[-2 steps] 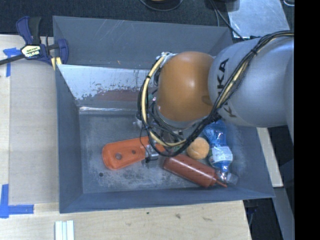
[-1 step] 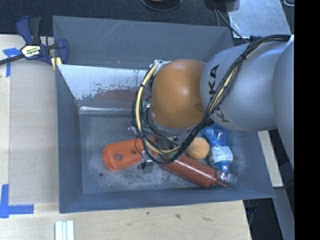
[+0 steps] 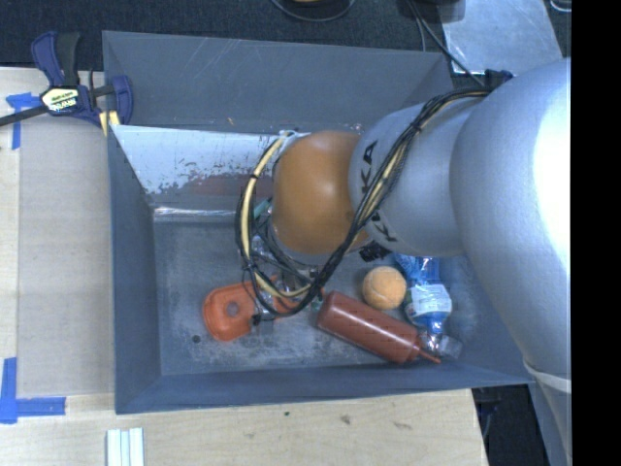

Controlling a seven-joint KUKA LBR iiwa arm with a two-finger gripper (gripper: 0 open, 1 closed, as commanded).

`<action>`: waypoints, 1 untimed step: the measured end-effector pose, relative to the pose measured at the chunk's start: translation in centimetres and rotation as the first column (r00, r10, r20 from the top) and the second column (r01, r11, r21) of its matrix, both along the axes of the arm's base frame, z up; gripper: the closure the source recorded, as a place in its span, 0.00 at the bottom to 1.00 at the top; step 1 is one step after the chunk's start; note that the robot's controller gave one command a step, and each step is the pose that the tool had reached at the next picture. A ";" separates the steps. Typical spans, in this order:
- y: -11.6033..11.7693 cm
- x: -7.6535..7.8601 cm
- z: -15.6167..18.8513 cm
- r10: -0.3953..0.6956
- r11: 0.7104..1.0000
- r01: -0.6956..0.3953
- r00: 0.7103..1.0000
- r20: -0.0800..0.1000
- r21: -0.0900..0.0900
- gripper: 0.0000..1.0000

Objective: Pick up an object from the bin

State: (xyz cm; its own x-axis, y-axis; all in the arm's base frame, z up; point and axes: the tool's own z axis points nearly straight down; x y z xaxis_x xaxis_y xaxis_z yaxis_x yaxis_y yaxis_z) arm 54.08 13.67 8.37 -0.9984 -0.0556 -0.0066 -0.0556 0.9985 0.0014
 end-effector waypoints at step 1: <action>-0.8 -0.3 -1.2 0.100 0.995 -0.100 0.995 -0.001 0.000 1.00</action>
Offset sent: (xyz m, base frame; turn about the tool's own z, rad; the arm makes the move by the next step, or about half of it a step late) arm 0.0000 0.0000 0.0000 0.0000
